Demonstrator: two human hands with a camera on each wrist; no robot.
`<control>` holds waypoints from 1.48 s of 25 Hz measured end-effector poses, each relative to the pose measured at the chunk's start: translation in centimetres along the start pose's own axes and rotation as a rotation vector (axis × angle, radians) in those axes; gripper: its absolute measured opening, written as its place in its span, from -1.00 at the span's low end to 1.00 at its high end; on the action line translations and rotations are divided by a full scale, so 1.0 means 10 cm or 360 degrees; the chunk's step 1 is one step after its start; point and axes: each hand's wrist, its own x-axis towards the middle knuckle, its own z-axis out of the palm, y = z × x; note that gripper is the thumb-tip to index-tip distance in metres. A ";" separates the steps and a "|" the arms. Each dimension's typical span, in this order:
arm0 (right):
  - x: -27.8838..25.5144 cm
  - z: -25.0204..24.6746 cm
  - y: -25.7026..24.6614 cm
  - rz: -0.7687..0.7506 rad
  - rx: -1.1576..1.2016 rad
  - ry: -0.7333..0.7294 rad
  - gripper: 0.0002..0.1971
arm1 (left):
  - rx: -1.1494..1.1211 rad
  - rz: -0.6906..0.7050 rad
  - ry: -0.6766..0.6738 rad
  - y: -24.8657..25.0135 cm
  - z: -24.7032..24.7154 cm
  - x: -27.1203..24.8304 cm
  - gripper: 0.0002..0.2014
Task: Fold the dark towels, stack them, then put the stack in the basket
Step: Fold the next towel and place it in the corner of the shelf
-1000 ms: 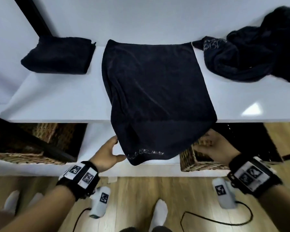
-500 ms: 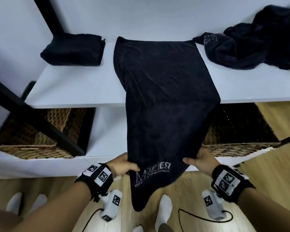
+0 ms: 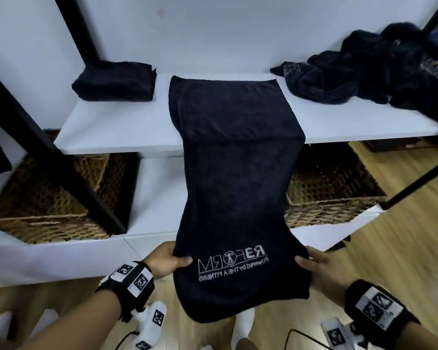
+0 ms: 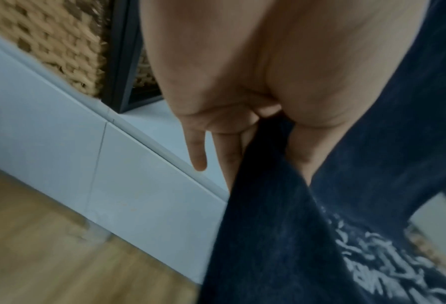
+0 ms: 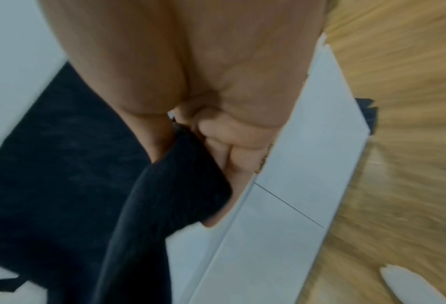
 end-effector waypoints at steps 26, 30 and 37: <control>0.01 0.31 -2.92 -0.1015 -0.0400 0.0287 -0.59 | 0.0312 0.1137 0.0951 2.28 -0.92 -0.52 -0.61; 0.35 0.24 -3.24 -0.0884 -0.0525 0.0020 -0.72 | 0.0272 0.0994 0.0858 2.70 -0.92 -0.40 -0.78; 1.21 0.25 -4.01 -0.0931 -0.0574 0.0020 -0.87 | -0.0170 0.0920 0.1103 3.33 -1.45 0.32 -0.92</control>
